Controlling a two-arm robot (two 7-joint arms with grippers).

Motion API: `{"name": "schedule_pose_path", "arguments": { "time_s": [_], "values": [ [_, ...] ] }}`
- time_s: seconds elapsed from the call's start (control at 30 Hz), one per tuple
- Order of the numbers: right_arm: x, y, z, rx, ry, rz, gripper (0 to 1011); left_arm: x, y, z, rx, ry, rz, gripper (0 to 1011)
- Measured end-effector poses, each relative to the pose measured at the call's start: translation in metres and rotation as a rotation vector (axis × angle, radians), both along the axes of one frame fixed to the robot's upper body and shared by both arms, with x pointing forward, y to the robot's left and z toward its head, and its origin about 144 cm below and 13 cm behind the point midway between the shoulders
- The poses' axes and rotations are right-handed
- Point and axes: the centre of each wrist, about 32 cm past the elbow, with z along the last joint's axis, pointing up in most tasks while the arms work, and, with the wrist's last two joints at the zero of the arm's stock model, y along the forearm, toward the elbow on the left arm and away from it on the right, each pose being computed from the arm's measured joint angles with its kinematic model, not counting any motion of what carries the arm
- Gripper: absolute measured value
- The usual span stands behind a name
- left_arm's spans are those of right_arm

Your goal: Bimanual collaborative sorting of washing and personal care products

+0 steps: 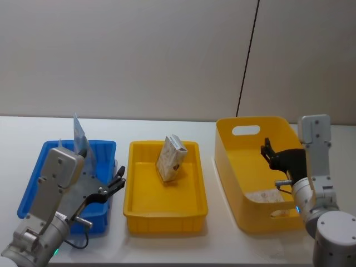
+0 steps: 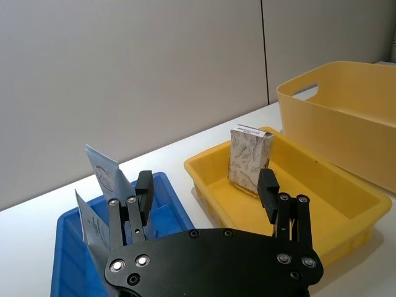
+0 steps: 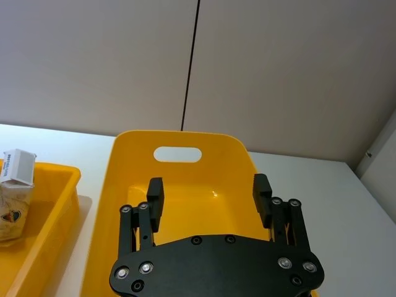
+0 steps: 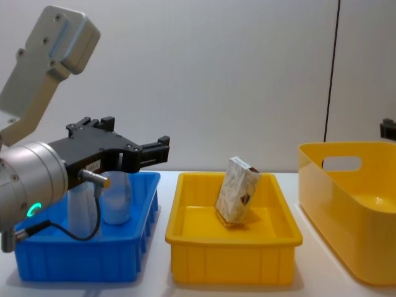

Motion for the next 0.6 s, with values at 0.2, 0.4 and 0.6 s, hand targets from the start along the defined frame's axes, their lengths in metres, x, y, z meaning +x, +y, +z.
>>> {"name": "schedule_pose_path", "arguments": {
  "time_s": [0.2, 0.4, 0.6],
  "values": [
    [0.0, -0.0001, 0.0004, 0.005, -0.021, 0.037, 1001, 0.0, 0.0, 0.0, 0.0, 0.0, 0.0, 1001],
    [-0.0021, 0.0014, 0.0028, 0.017, -0.055, 0.099, 1004, 0.0, 0.0, 0.0, 0.0, 0.0, 0.0, 1002],
    [-0.0043, 0.0041, 0.0057, 0.027, -0.086, 0.166, 1004, 0.0, 0.0, 0.0, 0.0, 0.0, 0.0, 1001]
  ]
}}
